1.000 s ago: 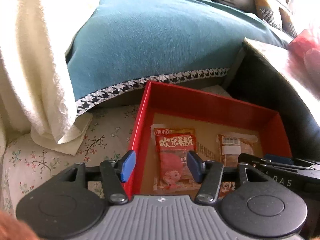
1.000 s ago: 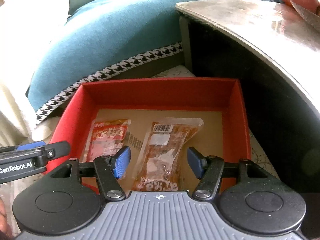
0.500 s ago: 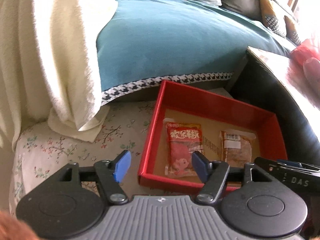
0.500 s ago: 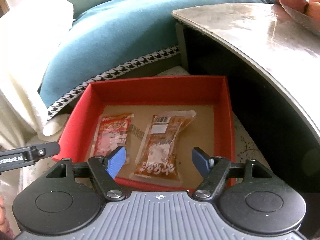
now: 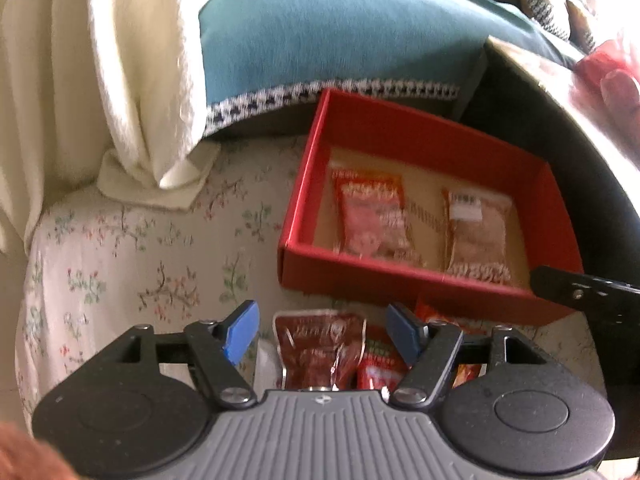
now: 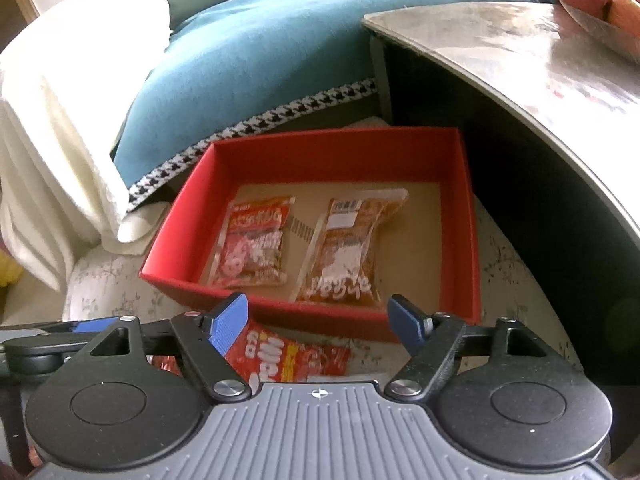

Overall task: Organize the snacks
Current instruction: 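Move both grippers back toward the remaining snacks beside the box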

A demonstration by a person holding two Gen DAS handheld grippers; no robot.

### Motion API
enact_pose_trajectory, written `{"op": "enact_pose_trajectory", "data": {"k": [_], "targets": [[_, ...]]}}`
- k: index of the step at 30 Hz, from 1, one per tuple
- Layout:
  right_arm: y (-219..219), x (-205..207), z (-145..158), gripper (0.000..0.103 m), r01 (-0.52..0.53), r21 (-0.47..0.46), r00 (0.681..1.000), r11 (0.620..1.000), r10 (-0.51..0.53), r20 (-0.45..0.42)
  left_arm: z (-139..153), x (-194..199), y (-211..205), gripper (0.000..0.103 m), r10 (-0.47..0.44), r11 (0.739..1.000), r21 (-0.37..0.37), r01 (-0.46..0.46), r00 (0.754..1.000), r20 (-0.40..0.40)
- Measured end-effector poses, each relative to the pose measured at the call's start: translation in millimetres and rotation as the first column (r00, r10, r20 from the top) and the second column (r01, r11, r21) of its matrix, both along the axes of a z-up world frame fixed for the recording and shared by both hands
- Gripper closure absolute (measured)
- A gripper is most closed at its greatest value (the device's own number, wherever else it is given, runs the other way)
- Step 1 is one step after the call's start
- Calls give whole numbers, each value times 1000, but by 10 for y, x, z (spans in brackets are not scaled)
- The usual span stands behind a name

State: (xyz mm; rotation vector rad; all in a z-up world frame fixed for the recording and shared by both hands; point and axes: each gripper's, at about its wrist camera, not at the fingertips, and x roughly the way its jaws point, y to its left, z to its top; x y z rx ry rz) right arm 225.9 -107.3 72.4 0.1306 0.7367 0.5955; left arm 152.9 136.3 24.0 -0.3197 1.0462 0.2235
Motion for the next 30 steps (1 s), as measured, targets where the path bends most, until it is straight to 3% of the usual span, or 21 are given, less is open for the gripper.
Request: {"op": "enact_pose_trajectory", "data": {"k": [12, 18, 21, 23, 25, 30], "targets": [[-23, -39, -16, 19, -25, -9, 1000, 1000, 25, -3, -371, 6, -118, 40, 12, 1000, -13, -14, 994, -106], [-35, -19, -48, 19, -33, -24, 999, 999, 32, -10, -449, 55, -110, 37, 32, 999, -16, -34, 994, -107], [-60, -13, -56, 19, -26, -23, 1000, 999, 26, -16, -418, 52, -119, 48, 25, 999, -17, -27, 995, -98], [-68, -32, -66, 19, -29, -25, 999, 999, 28, -17, -377, 33, -117, 63, 17, 1000, -24, -19, 995, -94], [-60, -66, -89, 19, -37, -35, 999, 999, 36, -17, -358, -16, -92, 65, 16, 998, -58, -22, 995, -96], [-17, -146, -193, 19, -55, -63, 998, 996, 53, -38, -333, -190, -111, 66, 8, 999, -46, -12, 995, -102]]}}
